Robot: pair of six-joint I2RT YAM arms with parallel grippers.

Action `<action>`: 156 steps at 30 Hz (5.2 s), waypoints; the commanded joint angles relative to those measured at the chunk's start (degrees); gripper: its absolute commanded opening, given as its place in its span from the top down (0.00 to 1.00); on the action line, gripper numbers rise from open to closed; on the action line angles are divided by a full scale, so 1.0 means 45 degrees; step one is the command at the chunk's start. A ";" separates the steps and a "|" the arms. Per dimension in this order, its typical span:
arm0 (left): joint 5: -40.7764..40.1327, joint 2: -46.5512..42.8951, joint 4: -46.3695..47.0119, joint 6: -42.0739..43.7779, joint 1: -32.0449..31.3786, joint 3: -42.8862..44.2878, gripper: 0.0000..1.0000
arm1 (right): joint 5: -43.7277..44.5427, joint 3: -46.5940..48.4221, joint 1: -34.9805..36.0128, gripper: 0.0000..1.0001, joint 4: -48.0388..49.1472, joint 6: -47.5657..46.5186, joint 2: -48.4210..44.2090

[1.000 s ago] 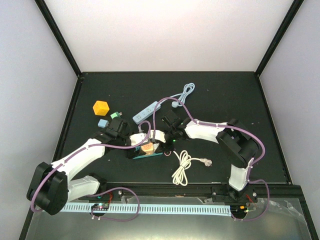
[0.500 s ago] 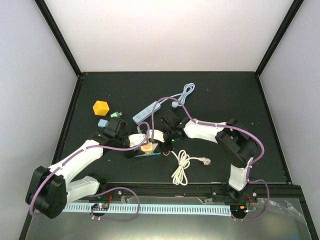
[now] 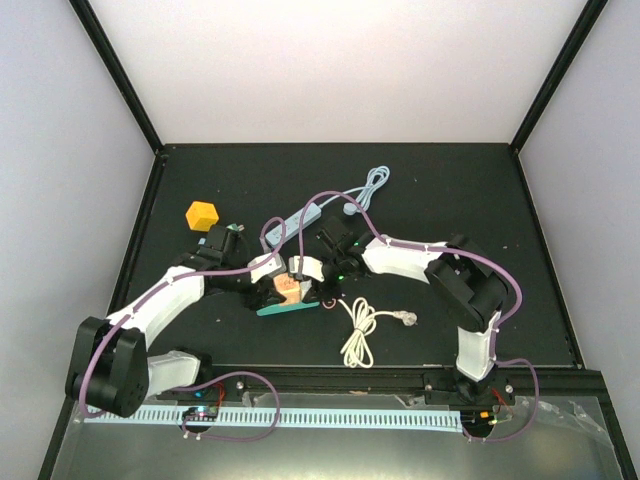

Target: Pull the plug off the socket

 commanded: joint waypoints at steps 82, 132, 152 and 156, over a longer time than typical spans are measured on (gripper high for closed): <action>-1.0365 0.3936 -0.7161 0.4282 0.1995 0.6201 0.05 | -0.1853 -0.0561 -0.3649 0.07 -0.1250 0.1928 -0.4076; -0.4788 0.2948 0.0431 0.0459 -0.4484 0.3207 0.55 | -0.1761 -0.0588 -0.4263 0.16 -0.1337 0.1830 -0.3254; -0.4458 0.2804 0.0297 0.0382 -0.4544 0.3243 0.73 | -0.1772 -0.0548 -0.4282 0.16 -0.1421 0.1756 -0.3001; -0.4387 0.2471 0.0133 0.0338 -0.4543 0.3249 0.79 | -0.1772 -0.0548 -0.4270 0.16 -0.1440 0.1755 -0.2998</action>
